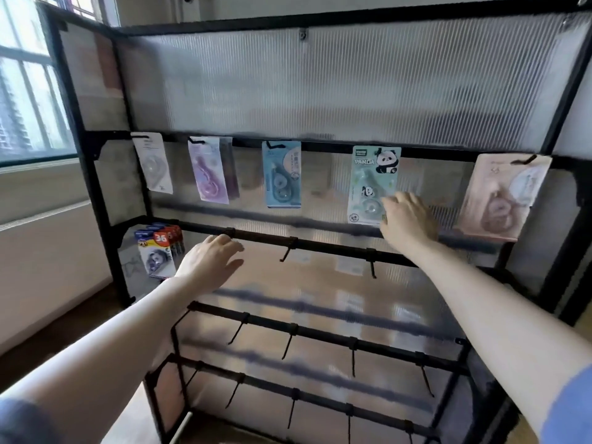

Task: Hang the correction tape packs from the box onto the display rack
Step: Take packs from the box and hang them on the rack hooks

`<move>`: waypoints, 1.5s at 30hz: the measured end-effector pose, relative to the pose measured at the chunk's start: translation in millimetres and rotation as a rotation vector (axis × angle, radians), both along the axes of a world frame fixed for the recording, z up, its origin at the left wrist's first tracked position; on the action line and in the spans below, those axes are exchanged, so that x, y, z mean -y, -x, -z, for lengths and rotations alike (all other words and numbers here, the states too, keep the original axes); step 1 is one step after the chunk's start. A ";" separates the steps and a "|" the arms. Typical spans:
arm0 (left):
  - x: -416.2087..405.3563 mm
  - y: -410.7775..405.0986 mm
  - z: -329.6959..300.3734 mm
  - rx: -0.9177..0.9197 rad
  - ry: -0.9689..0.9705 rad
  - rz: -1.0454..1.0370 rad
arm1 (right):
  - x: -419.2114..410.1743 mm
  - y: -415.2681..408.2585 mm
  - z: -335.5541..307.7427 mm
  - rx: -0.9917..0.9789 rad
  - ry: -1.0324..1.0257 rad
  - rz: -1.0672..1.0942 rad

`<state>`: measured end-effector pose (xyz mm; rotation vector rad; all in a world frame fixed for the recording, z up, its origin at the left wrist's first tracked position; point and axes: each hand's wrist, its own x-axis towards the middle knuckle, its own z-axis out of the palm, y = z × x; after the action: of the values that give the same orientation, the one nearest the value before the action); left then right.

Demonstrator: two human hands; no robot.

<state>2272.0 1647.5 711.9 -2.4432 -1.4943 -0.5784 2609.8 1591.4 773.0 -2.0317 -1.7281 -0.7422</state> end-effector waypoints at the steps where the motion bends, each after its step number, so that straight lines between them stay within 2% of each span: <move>1: -8.3 10.8 2.9 -0.004 0.008 0.010 | -7.4 14.5 6.4 -0.014 0.009 -0.003; 6: -49.4 57.2 15.1 -0.023 0.021 0.074 | -38.7 82.0 37.1 -0.037 0.030 0.084; 14: -85.7 104.9 45.8 0.001 0.101 0.107 | -74.2 149.4 81.0 -0.091 0.122 0.068; 26: -96.6 105.8 142.3 -0.036 0.310 0.034 | -92.8 156.3 188.3 -0.187 0.306 0.062; 36: -78.1 93.3 287.7 -0.068 0.529 -0.010 | -83.8 151.8 344.0 -0.275 0.550 0.009; 42: -52.0 106.3 396.0 -0.081 0.756 -0.018 | -49.6 173.3 448.9 -0.314 0.767 -0.010; 45: -36.5 115.0 445.1 -0.156 0.813 -0.052 | -31.0 183.5 502.1 -0.330 0.861 -0.009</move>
<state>2157.1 1684.1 266.8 -2.8804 -1.9862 0.3094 2426.3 1622.4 270.9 -2.4490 -2.0308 0.4323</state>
